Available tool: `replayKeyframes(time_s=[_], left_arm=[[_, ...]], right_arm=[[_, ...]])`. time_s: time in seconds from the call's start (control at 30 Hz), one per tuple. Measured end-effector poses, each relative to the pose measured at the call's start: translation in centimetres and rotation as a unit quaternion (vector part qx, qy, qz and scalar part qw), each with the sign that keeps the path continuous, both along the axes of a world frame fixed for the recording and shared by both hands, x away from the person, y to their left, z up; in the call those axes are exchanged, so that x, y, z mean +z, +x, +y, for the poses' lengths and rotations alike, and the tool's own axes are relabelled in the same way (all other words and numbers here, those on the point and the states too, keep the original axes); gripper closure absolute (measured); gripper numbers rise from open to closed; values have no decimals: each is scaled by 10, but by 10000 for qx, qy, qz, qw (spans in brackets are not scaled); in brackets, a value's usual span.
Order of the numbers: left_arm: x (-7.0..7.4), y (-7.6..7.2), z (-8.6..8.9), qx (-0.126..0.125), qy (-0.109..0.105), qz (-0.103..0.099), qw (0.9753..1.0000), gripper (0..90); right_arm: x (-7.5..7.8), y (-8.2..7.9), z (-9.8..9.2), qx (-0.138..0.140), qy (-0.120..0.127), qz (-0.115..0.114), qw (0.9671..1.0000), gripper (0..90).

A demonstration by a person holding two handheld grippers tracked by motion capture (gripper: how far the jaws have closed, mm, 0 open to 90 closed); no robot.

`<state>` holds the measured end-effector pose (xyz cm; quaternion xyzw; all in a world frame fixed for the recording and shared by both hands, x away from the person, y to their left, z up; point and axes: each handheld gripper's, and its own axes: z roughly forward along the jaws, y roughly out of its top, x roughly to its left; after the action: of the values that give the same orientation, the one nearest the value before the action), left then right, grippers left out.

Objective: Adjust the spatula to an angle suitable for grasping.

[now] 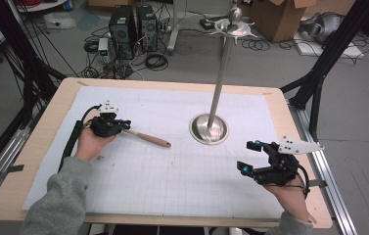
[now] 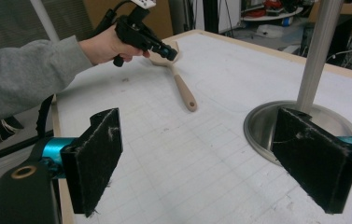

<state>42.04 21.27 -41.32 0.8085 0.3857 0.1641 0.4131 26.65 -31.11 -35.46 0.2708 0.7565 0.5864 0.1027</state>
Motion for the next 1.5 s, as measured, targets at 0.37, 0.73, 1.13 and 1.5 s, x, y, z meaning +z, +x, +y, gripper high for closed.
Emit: replayKeyframes(time_s=[0.37,0.73,1.13,1.5], left_arm=[[-12,20,15,132,177,105,9997,898],[-21,25,17,174,262,317,9990,897],[-9,26,12,15,748,818,9938,899],[-4,17,17,-227,826,1241,9886,899]], right_arm=[[0,0,2,33,-56,25,10000,160],[2,-2,-2,-89,54,-69,9999,161],[2,-2,-1,-71,41,-89,9999,161],[5,-7,-1,-20,104,-139,9998,162]])
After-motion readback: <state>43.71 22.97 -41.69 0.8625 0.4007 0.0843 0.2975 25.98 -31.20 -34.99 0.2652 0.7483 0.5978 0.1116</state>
